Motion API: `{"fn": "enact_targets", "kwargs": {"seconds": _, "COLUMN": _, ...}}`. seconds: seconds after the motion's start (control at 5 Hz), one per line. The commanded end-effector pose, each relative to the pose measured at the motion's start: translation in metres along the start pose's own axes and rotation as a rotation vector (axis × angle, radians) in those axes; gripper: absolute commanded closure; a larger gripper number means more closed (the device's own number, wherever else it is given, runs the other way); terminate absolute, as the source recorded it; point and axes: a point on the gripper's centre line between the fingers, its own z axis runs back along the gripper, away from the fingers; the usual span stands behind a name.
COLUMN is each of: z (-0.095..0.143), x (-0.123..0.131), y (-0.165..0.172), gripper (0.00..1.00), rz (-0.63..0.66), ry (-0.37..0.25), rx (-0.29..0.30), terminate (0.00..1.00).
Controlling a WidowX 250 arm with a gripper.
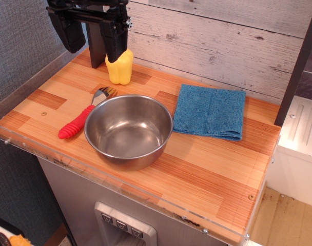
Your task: Put the pot on the cloth.
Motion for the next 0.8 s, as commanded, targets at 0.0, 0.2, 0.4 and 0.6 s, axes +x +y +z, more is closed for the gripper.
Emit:
{"fn": "enact_targets", "kwargs": {"seconds": 0.0, "z": 0.0, "x": 0.0, "y": 0.0, "gripper": 0.0, "rz": 0.0, "ry": 0.0, "rx": 0.0, "terminate": 0.0}}
{"fn": "enact_targets", "kwargs": {"seconds": 0.2, "z": -0.004, "x": -0.003, "y": 0.02, "gripper": 0.0, "rz": 0.029, "ry": 0.031, "rx": 0.031, "terminate": 0.0}}
{"fn": "enact_targets", "kwargs": {"seconds": 0.4, "z": -0.007, "x": -0.008, "y": 0.049, "gripper": 0.0, "rz": 0.034, "ry": 0.022, "rx": 0.049, "terminate": 0.0}}
{"fn": "enact_targets", "kwargs": {"seconds": 0.6, "z": -0.018, "x": -0.011, "y": 0.054, "gripper": 0.0, "rz": -0.019, "ry": 0.047, "rx": 0.079, "terminate": 0.0}}
